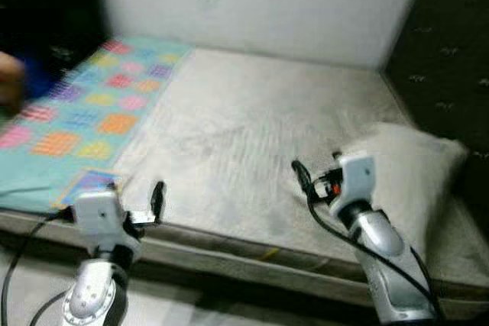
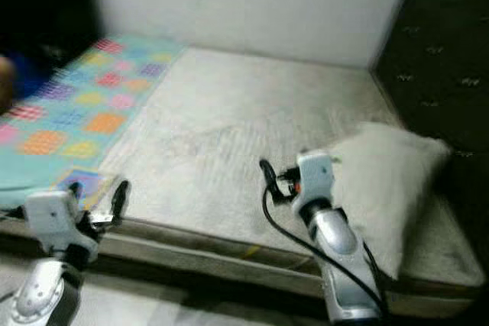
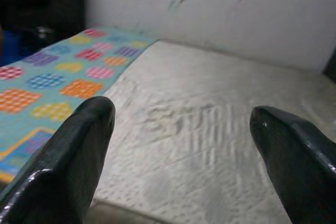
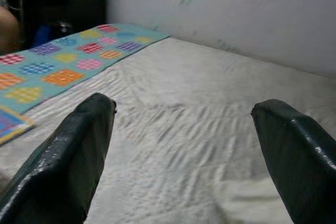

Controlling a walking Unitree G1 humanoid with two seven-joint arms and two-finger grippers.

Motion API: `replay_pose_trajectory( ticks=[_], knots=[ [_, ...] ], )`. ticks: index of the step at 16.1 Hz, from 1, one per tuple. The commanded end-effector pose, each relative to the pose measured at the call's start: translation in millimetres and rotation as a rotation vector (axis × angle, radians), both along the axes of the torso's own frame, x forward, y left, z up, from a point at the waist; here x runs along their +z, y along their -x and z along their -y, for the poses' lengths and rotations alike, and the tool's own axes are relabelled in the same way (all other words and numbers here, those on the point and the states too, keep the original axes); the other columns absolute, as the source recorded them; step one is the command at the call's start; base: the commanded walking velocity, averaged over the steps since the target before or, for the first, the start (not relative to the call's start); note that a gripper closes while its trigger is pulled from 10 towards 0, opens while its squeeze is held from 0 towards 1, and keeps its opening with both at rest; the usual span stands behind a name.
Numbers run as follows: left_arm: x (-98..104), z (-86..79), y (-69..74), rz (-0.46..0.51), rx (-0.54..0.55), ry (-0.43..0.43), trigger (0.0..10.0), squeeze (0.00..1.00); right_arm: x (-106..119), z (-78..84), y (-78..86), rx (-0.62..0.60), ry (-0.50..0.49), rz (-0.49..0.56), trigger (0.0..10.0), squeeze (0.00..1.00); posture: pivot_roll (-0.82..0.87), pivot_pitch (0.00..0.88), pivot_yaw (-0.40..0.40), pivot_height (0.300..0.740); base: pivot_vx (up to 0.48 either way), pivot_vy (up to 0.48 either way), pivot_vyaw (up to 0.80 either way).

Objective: Clean up the room

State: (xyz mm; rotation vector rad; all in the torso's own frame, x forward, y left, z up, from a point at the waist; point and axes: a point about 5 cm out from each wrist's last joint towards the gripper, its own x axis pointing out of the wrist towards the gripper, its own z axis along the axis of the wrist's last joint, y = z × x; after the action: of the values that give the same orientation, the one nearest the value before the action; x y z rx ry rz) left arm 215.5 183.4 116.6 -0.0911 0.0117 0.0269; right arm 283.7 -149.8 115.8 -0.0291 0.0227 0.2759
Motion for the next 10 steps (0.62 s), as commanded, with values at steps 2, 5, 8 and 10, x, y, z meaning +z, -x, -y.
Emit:
replay_pose_trajectory(
  ticks=[2,5,8,10],
  knots=[
    [6,2.7,-9.9,0.039,0.001,-0.026,10.0,0.0,-5,-2.8,1.6,0.008,-0.009,-0.004,10.0,0.0,-0.03,0.0,-0.043,0.74,0.0,0.0,0.0],
    [13,11.1,-29.0,0.097,-0.026,0.001,10.0,0.0,7,0.4,-13.5,0.034,0.025,0.021,10.0,0.0,-0.07,0.0,-0.11,0.74,0.0,0.0,0.0],
    [13,14.0,-41.4,0.125,-0.01,0.009,10.0,0.0,14,11.4,-21.5,0.058,0.079,0.033,10.0,0.0,-0.09,0.0,-0.146,0.74,0.0,0.0,0.0],
    [15,15.2,-40.3,0.139,0.006,0.002,10.0,0.0,10,19.4,-22.4,0.04,0.075,0.023,10.0,0.0,-0.06,0.0,-0.135,0.74,0.0,0.0,0.0]
  ],
)
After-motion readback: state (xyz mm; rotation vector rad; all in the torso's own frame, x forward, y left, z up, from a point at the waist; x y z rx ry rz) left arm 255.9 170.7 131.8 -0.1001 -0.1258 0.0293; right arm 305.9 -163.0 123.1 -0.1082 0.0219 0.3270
